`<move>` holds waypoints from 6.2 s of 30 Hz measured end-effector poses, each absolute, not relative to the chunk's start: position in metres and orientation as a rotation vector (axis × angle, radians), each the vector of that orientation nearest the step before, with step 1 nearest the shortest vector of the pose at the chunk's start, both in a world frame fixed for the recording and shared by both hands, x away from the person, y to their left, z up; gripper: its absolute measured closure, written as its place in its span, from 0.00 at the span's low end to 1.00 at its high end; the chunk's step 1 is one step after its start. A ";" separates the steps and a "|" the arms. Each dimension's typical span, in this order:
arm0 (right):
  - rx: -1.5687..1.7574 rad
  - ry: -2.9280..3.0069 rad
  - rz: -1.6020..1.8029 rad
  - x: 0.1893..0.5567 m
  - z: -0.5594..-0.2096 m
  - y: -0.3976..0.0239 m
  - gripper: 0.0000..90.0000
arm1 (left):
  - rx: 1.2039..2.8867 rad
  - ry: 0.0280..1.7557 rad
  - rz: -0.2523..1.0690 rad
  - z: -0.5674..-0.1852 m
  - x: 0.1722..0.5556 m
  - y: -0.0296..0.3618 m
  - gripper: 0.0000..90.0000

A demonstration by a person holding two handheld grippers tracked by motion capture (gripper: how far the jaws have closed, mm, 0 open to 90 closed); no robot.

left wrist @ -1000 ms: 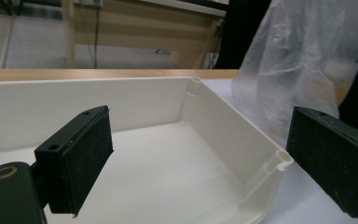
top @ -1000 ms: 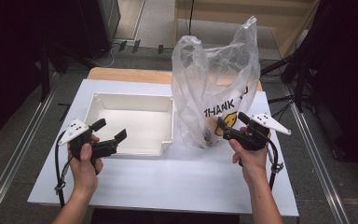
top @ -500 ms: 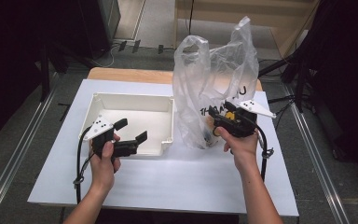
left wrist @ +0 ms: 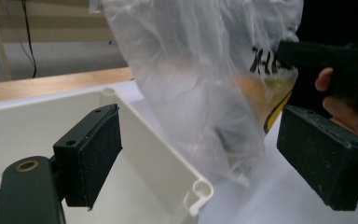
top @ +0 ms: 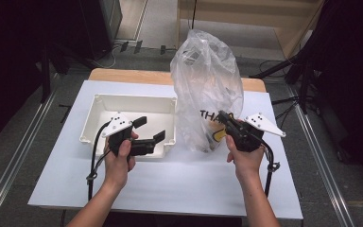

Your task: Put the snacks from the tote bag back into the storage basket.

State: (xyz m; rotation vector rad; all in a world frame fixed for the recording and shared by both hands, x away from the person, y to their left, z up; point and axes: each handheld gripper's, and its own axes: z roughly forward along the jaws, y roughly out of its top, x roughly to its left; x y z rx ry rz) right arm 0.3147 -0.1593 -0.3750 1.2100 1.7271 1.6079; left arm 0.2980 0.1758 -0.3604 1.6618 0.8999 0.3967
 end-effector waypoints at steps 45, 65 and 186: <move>1.198 1.679 1.635 0.276 -0.367 -0.208 0.45 | 1.752 0.849 0.259 -0.392 0.305 0.092 1.00; 1.323 1.511 1.474 0.338 -0.326 -0.187 0.78 | 1.773 0.900 0.212 -0.432 0.283 0.094 1.00; 1.578 2.111 1.153 0.299 -0.486 -0.174 1.00 | 1.738 0.954 0.215 -0.464 0.262 0.111 0.60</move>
